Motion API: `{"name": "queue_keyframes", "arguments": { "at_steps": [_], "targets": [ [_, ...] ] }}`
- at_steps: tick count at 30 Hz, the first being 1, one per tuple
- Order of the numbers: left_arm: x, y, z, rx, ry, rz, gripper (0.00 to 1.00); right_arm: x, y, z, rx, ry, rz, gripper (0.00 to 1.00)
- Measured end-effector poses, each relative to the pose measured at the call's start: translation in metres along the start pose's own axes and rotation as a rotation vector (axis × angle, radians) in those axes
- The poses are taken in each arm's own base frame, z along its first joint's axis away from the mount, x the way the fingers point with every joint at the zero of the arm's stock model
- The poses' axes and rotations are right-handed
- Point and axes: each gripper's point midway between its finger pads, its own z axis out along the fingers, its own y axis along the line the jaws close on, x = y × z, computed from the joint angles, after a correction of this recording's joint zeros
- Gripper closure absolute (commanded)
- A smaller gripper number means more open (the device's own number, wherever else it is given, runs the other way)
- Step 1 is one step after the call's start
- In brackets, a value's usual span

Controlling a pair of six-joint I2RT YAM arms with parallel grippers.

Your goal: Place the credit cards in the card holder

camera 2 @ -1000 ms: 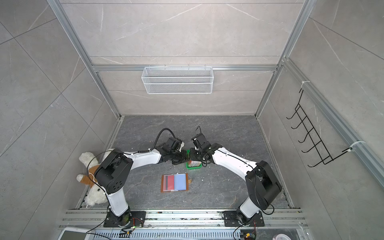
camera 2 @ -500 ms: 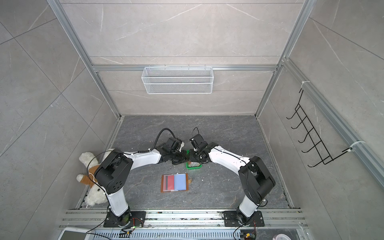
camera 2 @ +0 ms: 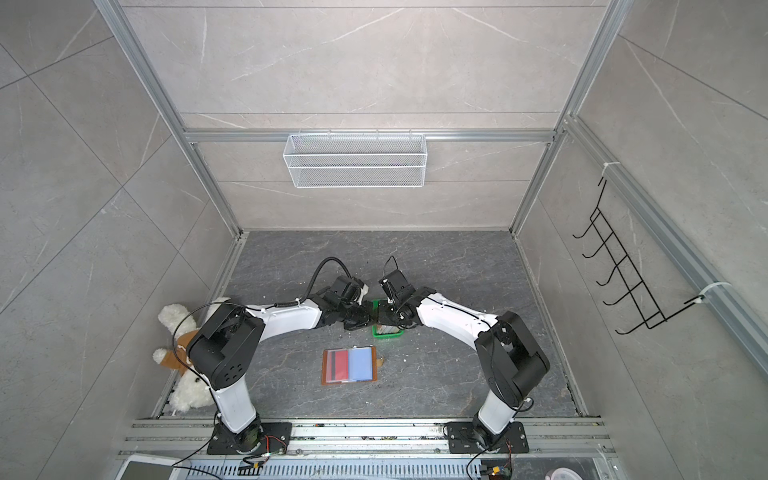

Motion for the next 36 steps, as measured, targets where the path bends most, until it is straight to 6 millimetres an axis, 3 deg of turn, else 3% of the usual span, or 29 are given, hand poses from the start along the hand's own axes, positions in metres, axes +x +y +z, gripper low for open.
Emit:
{"name": "queue_keyframes", "arguments": {
  "at_steps": [7,12,16,25,31,36],
  "targets": [
    [0.01,-0.015,-0.03,0.038,-0.032,0.031,0.86,0.005,-0.001,-0.027,-0.043,-0.061,-0.008,1.0],
    [0.014,-0.034,-0.06,0.087,-0.091,0.074,0.84,0.005,0.002,-0.049,-0.084,-0.115,-0.014,1.0],
    [0.027,-0.035,-0.076,0.123,-0.117,0.076,0.82,0.01,0.004,-0.064,-0.139,-0.159,-0.022,1.0],
    [0.053,-0.025,-0.082,0.2,-0.108,0.024,0.79,0.028,-0.006,-0.069,-0.194,-0.204,0.013,1.0],
    [0.061,-0.031,-0.084,0.336,-0.133,0.007,0.75,0.031,-0.009,-0.074,-0.223,-0.241,0.039,1.0],
    [0.055,-0.051,-0.095,0.462,-0.142,0.014,0.74,0.025,-0.004,-0.087,-0.269,-0.297,0.061,1.0]
  ]
}}
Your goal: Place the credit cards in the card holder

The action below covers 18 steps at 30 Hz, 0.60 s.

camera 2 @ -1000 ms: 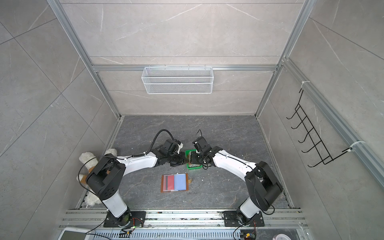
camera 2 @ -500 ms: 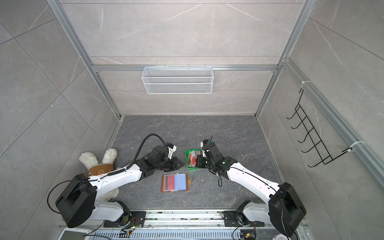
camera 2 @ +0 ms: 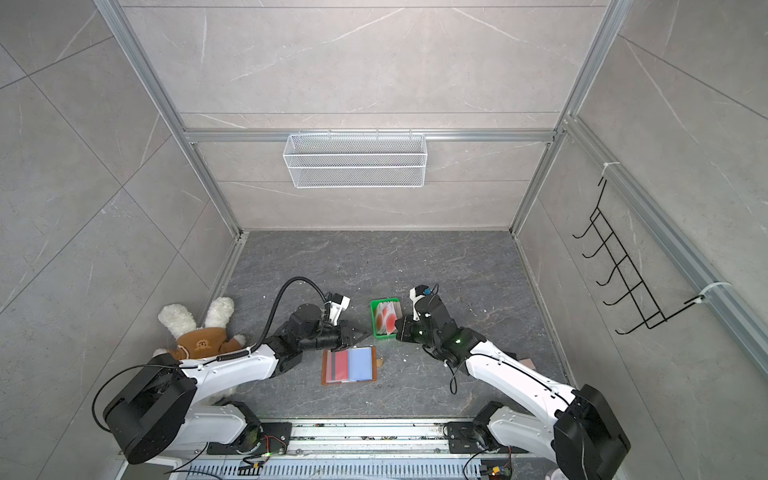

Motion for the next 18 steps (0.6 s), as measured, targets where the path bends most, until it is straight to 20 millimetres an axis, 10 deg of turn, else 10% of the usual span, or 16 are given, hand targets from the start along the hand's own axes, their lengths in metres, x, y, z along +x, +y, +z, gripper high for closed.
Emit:
{"name": "queue_keyframes", "arguments": {
  "at_steps": [18],
  "targets": [
    [-0.017,-0.027,-0.021,0.211,-0.028,0.011,0.63,-0.009,0.024,-0.013,-0.214,-0.117,0.145,1.0]
  ]
}}
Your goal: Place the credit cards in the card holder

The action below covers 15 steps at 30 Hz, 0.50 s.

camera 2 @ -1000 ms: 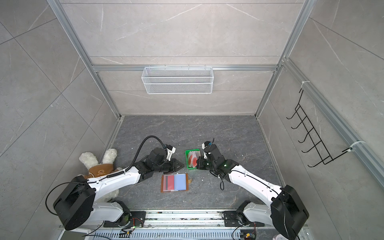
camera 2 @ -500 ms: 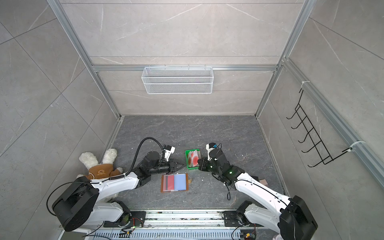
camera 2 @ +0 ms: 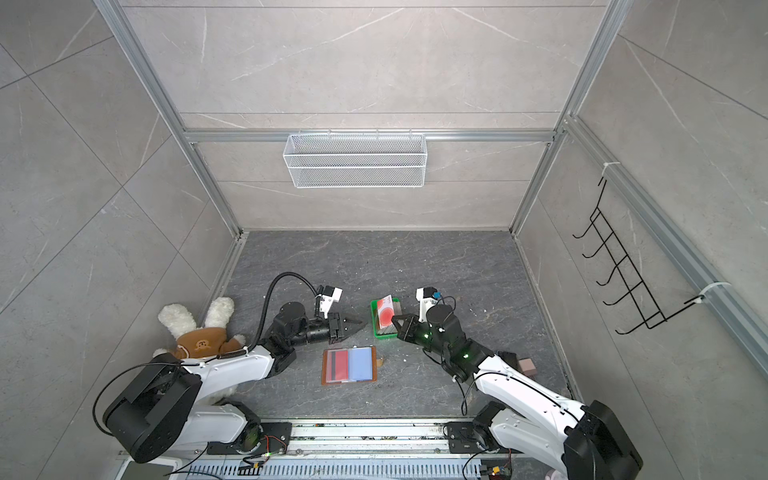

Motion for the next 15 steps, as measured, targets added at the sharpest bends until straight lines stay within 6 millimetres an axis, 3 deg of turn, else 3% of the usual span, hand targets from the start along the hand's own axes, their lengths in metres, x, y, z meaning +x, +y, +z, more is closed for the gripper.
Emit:
{"name": "queue_keyframes", "arguments": {
  "at_steps": [15],
  "targets": [
    [-0.009,-0.013,0.0,0.08,-0.011,-0.037,0.61,-0.004,0.038,-0.01,-0.18,0.004,0.049,1.0]
  ]
}}
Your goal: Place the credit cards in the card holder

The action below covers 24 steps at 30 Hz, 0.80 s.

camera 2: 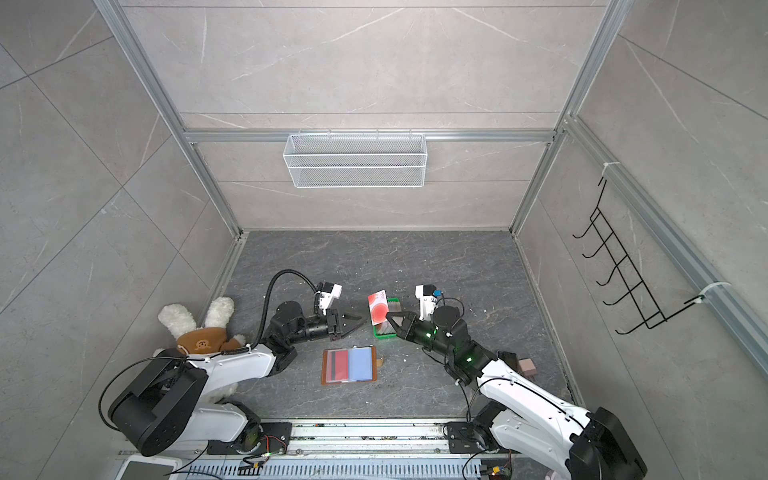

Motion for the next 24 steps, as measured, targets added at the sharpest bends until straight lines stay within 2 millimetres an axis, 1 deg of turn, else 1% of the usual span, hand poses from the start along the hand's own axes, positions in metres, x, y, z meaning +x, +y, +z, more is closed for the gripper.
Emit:
{"name": "queue_keyframes", "arguments": {
  "at_steps": [6,13,17,24],
  "targets": [
    [-0.007,0.002,0.005,0.039,-0.018,-0.029,0.65,0.008,0.002,-0.004,-0.053,0.015,0.036,1.0],
    [-0.011,0.003,0.009,0.082,-0.03,-0.052,0.75,0.017,-0.005,-0.005,-0.092,0.016,0.094,1.0],
    [-0.012,-0.002,0.008,0.101,-0.037,-0.039,0.75,0.017,-0.006,-0.005,-0.101,0.001,0.119,1.0],
    [-0.008,-0.001,0.007,0.103,-0.037,-0.039,0.77,0.015,-0.004,-0.001,-0.112,-0.022,0.146,1.0]
  ]
}}
